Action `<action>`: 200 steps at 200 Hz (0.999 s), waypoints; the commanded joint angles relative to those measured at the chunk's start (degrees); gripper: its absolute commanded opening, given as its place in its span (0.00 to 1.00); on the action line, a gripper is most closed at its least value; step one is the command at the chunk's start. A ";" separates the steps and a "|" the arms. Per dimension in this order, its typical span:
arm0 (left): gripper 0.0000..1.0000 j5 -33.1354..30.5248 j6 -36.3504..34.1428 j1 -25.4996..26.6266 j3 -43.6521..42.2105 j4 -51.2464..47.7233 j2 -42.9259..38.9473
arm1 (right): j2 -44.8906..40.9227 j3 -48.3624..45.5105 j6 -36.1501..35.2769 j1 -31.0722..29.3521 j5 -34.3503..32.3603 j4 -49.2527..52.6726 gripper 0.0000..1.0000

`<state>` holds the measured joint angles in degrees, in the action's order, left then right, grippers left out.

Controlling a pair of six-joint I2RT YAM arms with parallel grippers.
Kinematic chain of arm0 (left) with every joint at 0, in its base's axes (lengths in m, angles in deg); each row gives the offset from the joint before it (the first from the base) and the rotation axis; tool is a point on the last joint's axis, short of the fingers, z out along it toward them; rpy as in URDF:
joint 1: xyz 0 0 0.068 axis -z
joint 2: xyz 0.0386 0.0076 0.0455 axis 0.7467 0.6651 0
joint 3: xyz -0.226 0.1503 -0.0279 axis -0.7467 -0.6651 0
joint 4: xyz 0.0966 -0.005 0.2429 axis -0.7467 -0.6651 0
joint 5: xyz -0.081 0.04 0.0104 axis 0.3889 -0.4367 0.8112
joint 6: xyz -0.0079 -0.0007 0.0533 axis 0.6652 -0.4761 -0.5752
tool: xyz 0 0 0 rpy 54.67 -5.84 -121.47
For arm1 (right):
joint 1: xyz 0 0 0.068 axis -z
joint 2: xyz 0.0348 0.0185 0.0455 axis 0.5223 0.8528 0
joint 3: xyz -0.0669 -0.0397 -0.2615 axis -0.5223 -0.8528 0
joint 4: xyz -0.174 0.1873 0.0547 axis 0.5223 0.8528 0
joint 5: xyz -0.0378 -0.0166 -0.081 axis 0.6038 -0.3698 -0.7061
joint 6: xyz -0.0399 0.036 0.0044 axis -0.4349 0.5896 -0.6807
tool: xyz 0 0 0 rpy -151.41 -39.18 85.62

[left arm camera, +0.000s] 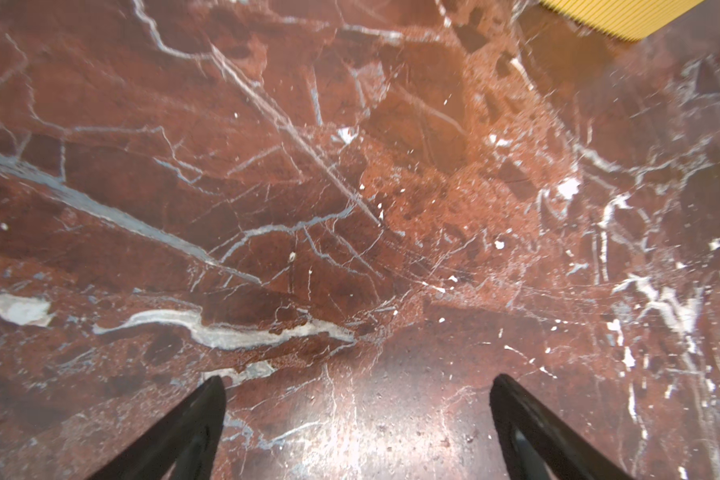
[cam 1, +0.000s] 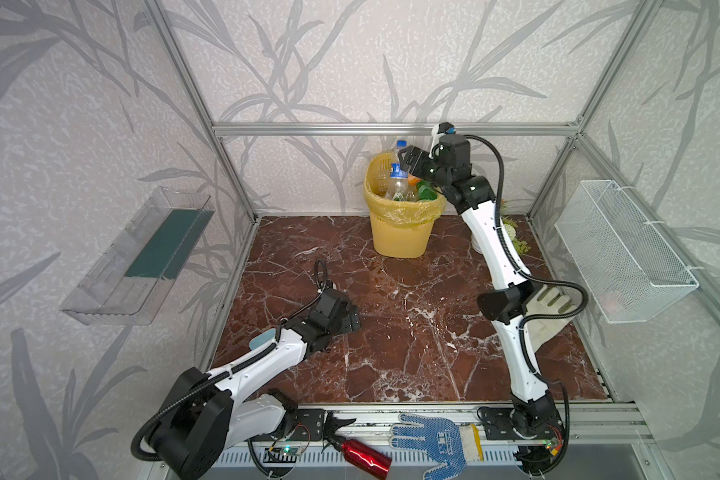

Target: Throw the plastic bottles in the bin

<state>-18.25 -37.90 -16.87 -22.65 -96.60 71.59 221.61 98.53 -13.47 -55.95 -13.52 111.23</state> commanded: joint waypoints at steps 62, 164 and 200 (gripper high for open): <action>0.99 -2.95 1.64 -0.29 -3.70 -1.41 -6.24 | -36.44 -46.16 -0.89 -0.50 -4.40 -25.18 0.96; 0.99 -4.15 1.64 -0.34 -3.14 -1.87 -6.29 | -37.66 -54.01 2.67 1.88 -2.05 -26.42 0.96; 0.99 -4.07 1.90 -0.35 -3.23 -2.04 -6.10 | -32.40 -51.99 6.64 1.88 0.65 -25.00 0.95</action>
<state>-20.83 -36.87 -16.89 -25.82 -97.17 66.04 185.88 44.81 -10.35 -54.29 -15.20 87.01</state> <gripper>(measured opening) 0.992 0.956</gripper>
